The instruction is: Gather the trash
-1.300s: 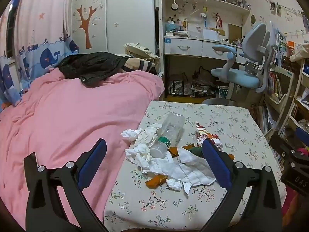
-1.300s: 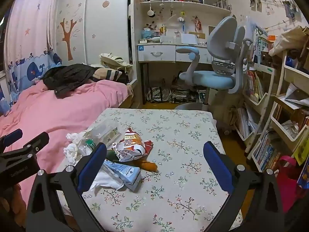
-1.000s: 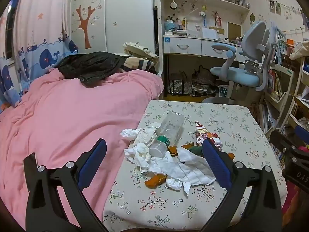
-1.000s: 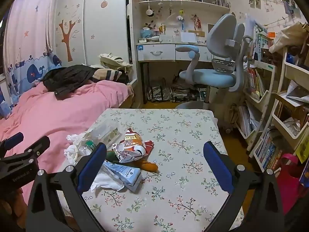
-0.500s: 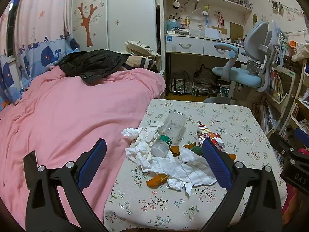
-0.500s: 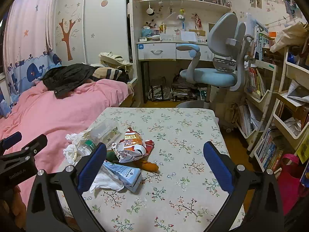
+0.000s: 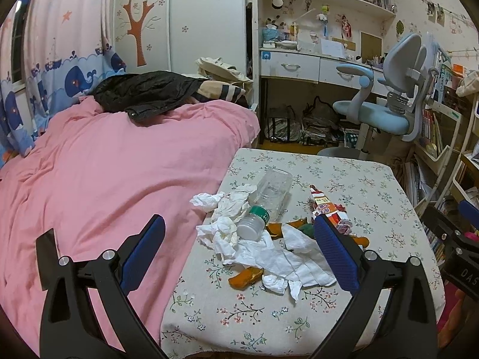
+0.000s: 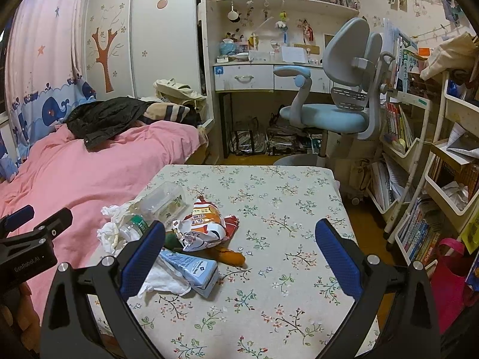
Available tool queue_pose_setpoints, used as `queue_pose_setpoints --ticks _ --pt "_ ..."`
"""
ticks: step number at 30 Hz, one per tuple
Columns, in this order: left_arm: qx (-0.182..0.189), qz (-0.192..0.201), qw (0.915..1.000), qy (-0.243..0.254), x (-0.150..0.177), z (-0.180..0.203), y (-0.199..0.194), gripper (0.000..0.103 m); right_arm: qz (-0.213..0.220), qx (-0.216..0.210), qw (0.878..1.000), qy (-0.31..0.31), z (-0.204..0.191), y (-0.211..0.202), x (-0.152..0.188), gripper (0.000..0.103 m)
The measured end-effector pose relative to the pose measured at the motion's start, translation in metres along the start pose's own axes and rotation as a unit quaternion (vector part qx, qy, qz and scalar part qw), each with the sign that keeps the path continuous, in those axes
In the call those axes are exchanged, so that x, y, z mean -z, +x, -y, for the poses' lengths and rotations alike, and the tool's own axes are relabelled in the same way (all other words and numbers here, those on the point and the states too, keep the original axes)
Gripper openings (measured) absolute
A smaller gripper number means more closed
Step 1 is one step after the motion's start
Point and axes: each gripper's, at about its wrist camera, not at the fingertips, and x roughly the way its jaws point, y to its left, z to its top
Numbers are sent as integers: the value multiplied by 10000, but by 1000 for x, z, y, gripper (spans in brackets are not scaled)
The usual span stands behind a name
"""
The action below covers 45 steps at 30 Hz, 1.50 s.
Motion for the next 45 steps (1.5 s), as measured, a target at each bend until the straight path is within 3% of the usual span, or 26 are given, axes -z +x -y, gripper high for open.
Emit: queue_pose_setpoints --ticks 45 --pt "96 -71 9999 -34 -2 4 0 96 -22 -11 10000 -67 -3 3 0 97"
